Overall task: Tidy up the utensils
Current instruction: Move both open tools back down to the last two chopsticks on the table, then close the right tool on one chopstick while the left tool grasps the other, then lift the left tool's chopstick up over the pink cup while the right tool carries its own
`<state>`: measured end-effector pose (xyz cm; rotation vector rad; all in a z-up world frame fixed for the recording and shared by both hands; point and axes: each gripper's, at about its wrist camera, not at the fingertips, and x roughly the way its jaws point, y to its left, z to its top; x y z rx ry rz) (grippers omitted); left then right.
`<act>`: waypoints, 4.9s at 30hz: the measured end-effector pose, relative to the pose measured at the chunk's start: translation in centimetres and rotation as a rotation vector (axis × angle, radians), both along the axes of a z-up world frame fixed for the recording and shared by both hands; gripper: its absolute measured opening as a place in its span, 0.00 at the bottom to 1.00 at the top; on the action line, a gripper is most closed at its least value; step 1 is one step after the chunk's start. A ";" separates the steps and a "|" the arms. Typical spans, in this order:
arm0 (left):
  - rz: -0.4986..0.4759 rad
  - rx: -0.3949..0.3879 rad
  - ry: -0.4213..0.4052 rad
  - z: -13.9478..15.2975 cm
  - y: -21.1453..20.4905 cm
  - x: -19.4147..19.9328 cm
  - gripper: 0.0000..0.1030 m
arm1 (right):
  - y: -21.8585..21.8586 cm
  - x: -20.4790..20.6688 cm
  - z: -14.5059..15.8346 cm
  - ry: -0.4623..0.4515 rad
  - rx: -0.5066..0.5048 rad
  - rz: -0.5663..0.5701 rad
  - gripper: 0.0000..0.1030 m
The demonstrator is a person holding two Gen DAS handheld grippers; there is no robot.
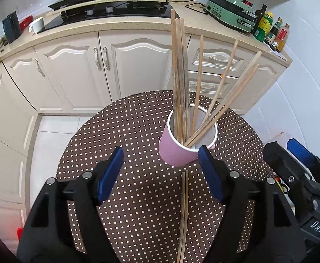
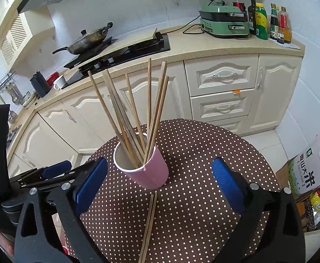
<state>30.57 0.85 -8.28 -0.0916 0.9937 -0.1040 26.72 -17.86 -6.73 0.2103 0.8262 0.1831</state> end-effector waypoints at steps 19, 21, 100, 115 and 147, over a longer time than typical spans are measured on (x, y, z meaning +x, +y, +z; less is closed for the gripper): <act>0.010 0.012 -0.023 0.4 -1.1 -6.4 0.73 | -1.0 -5.4 0.4 0.005 -0.029 0.017 0.91; 0.009 0.019 -0.017 0.1 -1.2 -7.1 0.73 | -1.0 -6.1 0.1 0.017 -0.030 0.021 0.91; 0.074 0.081 0.348 -15.6 3.5 -5.6 0.74 | 6.9 0.6 -14.9 0.441 -0.268 0.114 0.15; -0.087 0.101 0.346 -16.1 -4.5 -3.1 0.74 | -0.5 -1.3 -15.2 0.486 -0.007 0.040 0.05; -0.071 0.081 0.269 -13.6 -2.1 -5.1 0.06 | -0.7 -4.8 -15.0 0.499 0.021 0.043 0.05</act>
